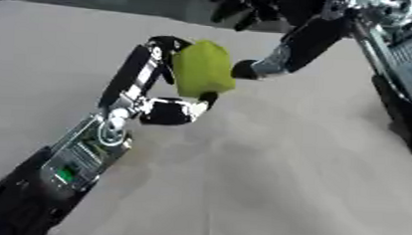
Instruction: Pick up the objects with one hand, pass them to the other hand, and then place them into the box on the other side of the table.
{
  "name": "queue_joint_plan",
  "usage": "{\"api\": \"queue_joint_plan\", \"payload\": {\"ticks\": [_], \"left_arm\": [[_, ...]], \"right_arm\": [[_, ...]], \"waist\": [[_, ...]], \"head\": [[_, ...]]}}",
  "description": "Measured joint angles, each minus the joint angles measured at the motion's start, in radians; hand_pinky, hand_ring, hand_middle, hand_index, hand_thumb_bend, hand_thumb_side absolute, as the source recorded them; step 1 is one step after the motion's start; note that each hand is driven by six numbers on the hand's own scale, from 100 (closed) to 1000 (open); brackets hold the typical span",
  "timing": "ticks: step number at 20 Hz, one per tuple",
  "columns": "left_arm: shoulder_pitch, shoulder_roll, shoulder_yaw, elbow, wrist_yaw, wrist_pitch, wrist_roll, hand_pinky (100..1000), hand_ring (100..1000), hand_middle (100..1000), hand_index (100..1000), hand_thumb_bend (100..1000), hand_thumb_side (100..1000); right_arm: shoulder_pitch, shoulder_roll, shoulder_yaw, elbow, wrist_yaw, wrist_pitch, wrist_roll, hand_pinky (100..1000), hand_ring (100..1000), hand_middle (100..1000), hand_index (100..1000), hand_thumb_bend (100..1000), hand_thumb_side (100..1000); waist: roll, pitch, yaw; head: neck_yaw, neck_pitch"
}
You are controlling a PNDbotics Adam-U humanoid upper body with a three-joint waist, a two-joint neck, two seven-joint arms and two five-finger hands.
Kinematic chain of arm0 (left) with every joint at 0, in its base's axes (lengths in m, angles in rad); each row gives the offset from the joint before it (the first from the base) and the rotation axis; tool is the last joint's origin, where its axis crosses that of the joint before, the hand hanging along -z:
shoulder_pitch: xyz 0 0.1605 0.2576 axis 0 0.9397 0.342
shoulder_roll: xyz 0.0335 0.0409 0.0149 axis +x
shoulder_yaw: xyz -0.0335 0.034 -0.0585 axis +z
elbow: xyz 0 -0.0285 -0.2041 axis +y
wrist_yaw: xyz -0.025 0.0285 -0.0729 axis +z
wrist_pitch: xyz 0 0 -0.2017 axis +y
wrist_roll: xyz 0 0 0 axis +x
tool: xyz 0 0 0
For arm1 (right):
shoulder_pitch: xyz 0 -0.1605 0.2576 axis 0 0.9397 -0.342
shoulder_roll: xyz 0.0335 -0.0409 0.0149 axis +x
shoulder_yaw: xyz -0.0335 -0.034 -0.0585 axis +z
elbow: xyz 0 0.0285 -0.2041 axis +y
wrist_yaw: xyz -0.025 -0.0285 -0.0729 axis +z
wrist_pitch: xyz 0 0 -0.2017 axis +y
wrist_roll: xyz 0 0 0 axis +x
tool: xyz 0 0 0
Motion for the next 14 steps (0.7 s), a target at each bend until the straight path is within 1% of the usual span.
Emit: {"api": "queue_joint_plan", "payload": {"ticks": [6, 14], "left_arm": [[-0.006, 0.000, 0.000, -0.018, 0.019, 0.005, -0.001, 459, 468, 382, 445, 161, 100], [-0.007, -0.001, 0.003, -0.019, 0.036, 0.012, 0.013, 454, 465, 381, 443, 165, 100]], "right_arm": [[0.010, 0.016, 0.006, 0.012, 0.045, -0.032, 0.013, 874, 945, 803, 951, 505, 139], [0.018, 0.034, 0.012, 0.017, 0.061, -0.037, 0.023, 872, 943, 799, 950, 490, 165]], "waist": [[0.000, 0.000, 0.001], [0.000, 0.000, 0.003]], "head": [[0.000, 0.000], [0.001, 0.000]]}}
